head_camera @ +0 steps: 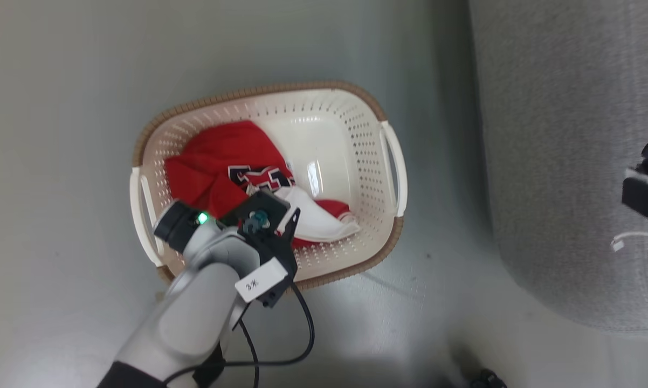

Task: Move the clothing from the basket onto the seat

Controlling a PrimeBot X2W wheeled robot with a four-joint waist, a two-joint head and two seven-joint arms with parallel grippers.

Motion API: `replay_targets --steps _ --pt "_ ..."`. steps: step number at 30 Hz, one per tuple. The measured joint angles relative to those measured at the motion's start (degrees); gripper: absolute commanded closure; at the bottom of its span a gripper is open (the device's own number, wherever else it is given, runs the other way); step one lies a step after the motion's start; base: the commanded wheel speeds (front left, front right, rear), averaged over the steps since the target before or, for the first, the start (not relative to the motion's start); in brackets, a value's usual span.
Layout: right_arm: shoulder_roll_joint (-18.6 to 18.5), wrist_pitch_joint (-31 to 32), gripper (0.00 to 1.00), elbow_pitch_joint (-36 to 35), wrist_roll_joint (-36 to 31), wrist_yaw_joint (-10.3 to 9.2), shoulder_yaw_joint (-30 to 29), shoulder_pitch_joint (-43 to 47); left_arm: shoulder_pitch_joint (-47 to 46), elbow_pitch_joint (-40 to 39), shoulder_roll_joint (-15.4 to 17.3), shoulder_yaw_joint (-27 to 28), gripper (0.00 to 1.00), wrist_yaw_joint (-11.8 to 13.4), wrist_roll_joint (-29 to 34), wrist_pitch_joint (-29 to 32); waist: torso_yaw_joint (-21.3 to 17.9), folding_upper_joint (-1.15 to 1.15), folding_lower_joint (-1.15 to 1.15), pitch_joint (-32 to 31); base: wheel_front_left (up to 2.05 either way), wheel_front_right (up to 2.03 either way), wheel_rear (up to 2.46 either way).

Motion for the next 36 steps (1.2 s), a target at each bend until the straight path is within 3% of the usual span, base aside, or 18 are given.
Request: replay_targets --steps 13,28,29,30,31,32,33,34,36 --pt "0.4 0.0 0.0 -0.9 -1.5 -0.01 -0.4 -4.3 -5.2 6.5 -0.3 -1.2 0.0 -1.0 0.8 -0.2 0.3 0.0 0.0 9.4 0.0 0.0 0.0" --pt "1.4 -0.5 0.0 -0.9 -2.5 -0.01 1.3 -6.4 -9.0 12.7 -0.6 -1.5 0.0 -1.0 0.5 -1.1 -1.5 -0.01 -0.01 12.8 0.0 0.0 0.0" --pt "1.4 -0.5 0.0 -0.7 -2.6 -0.01 1.3 -6.4 -9.1 13.2 -0.6 -1.7 0.12 -1.0 0.5 -1.1 -1.6 -0.01 -0.01 12.9 0.0 0.0 0.0" --pt "1.4 -0.6 0.0 -0.6 -2.7 -0.01 1.4 -6.4 -9.1 13.6 -0.6 -1.8 0.52 -1.0 0.5 -1.1 -1.7 -0.01 -0.01 13.0 0.0 0.0 0.0" --pt "1.4 -0.6 0.0 -0.4 -2.9 -0.01 1.4 -6.4 -9.1 14.0 -0.7 -1.9 0.65 -1.0 0.5 -1.1 -1.8 -0.01 0.0 13.0 0.0 0.0 0.0" --pt "1.4 -0.6 0.0 -0.3 -2.9 -0.01 1.5 -6.5 -9.1 14.3 -0.7 -1.9 0.86 -1.0 0.4 -1.1 -1.8 -0.01 0.0 13.1 0.0 0.0 0.0" --pt "1.5 -0.6 0.0 -0.2 -2.9 -0.01 1.6 -6.5 -9.1 14.6 -0.7 -1.9 0.96 -1.0 0.4 -1.1 -1.9 -0.01 -0.01 13.1 0.0 0.0 0.0" --pt "1.6 -0.7 0.0 -0.1 -2.9 -0.01 1.7 -6.6 -9.1 14.9 -0.7 -1.9 1.0 -1.0 0.4 -1.1 -2.0 -0.01 -0.01 13.1 0.0 0.0 0.0" --pt "1.7 -1.0 0.0 0.1 -2.9 -0.01 2.0 -6.7 -9.2 15.3 -0.7 -2.0 1.0 -1.1 0.4 -1.1 -2.1 -0.01 0.0 13.1 0.0 0.0 0.0"
